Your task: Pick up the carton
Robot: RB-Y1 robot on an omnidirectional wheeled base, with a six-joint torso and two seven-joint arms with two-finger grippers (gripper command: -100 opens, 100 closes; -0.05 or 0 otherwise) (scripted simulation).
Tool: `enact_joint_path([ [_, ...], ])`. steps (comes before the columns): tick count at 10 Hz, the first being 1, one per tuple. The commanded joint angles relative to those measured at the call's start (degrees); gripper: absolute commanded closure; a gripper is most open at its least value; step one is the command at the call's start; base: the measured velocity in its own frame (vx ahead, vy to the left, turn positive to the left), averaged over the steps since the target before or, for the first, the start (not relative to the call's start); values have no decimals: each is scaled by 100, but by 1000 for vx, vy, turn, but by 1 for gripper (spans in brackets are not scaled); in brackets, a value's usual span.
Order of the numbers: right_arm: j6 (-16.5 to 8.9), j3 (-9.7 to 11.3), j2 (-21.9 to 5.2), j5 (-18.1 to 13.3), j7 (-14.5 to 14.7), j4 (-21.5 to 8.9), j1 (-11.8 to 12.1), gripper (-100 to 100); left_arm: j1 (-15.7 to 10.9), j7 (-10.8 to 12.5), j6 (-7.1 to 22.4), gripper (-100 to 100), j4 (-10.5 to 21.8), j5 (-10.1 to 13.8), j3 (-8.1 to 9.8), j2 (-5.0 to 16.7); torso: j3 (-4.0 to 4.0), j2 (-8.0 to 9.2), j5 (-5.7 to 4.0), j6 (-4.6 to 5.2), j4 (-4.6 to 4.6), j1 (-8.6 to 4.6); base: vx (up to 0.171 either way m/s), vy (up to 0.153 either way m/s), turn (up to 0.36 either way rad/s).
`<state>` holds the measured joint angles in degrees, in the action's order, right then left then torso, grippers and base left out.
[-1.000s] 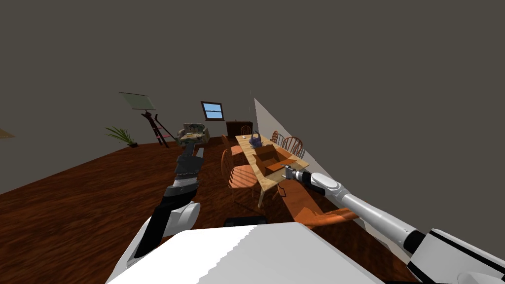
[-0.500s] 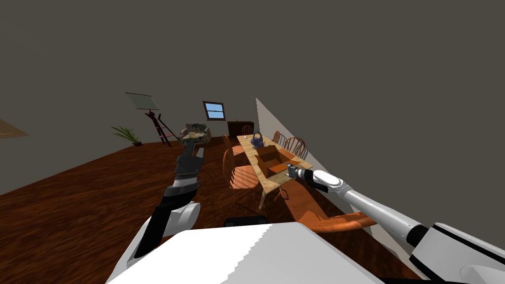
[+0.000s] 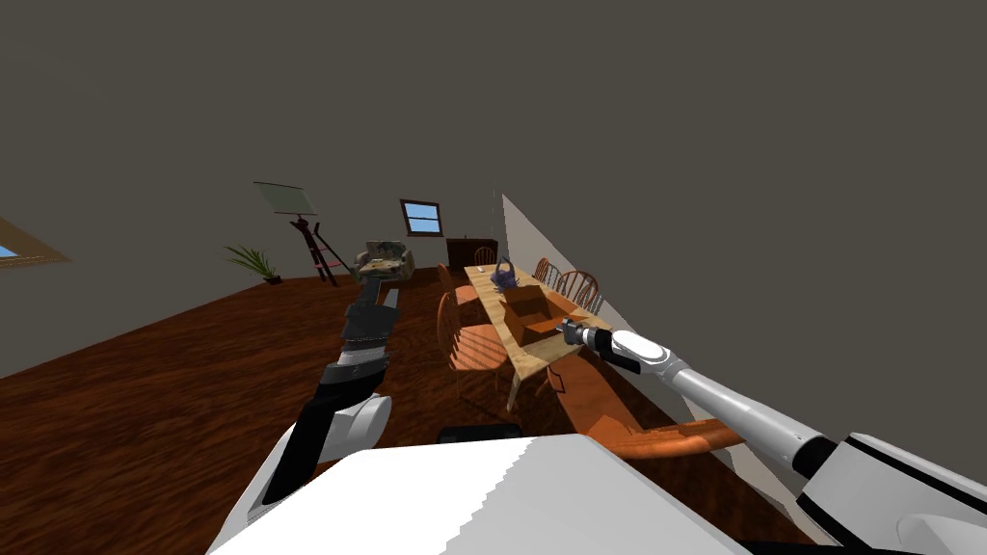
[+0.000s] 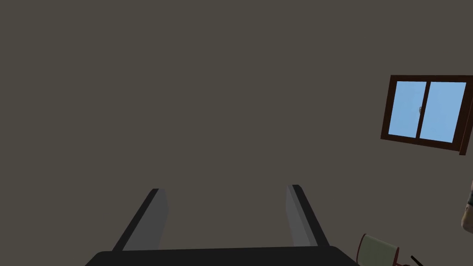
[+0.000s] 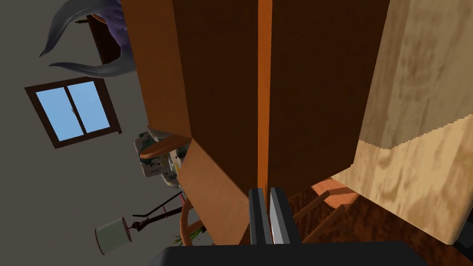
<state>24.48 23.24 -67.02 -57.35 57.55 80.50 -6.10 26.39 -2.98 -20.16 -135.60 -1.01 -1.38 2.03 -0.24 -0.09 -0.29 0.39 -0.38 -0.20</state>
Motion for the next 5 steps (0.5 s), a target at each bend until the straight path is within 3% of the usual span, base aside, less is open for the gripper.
enact_joint_path([
  [1, 0, 0, 0, 0, 0, 0, 0, 100, 0, 0, 0, 0, 0, 0, 0, 0, 0, 0, 0, 0, 0, 0, 0, 0, 0],
  [2, -5, -6, 0, 2, -2, 2, -7, 0, 0, 0, 0, 0, 0, 0, 0, 0, -2, 0, -5, 4, -4, -10, 0, 0, 0],
  [3, -81, 80, 182, -21, 8, -87, 88, 100, 0, 0, 0, 0, 0, 0, 0, 0, -1, 2, -6, 6, -4, -15, 61, 12, 16],
  [4, -24, 8, 81, 5, 4, -54, 24, 100, 0, 0, 0, 0, 0, 0, 0, 0, -21, -22, -20, 1, -22, -19, 32, 11, -2],
  [5, -29, 14, 92, 5, 5, -64, 33, 0, 0, 0, 0, 0, 0, 0, 0, 0, -28, -31, -21, -2, -25, -26, 0, 0, 0],
])
